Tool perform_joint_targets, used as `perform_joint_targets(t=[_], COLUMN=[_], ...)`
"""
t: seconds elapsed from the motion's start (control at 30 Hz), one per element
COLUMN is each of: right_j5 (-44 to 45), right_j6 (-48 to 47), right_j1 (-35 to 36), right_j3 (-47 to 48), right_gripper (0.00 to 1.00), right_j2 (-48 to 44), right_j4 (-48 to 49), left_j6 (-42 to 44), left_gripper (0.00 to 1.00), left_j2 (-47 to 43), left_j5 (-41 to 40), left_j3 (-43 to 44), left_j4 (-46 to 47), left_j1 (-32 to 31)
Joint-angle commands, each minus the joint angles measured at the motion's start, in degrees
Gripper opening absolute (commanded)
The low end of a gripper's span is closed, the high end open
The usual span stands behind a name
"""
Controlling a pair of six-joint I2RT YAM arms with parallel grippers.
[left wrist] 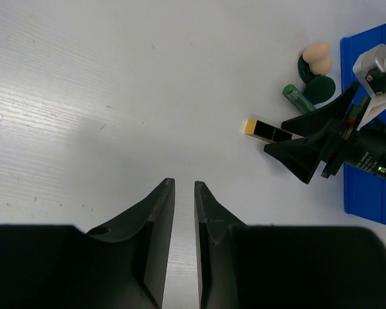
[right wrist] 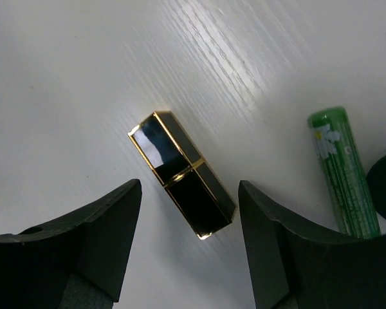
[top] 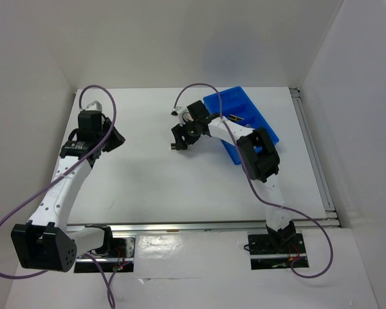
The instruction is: Organize the makeup
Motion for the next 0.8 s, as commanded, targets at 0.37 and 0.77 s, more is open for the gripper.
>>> perform_joint_targets(t=[0.37, 0.77], right_j5=[11.47, 22.64], right_j6=[0.61, 12.91], right_j1=[5.73, 6.63], right_j3=[-5.38, -8.45], right_gripper=[0.49, 0.11], right_j2=[-1.91, -11.81], right_j4=[2.28, 7.29], left_j6=[-0.44, -0.44], left_gripper=[0.33, 0.33], left_j2=[-0.23, -0.23], left_j5=[1.91, 2.44], left_j3=[-1.49, -1.49], left_j4=[2.48, 2.48], left_j1=[0.3, 0.83])
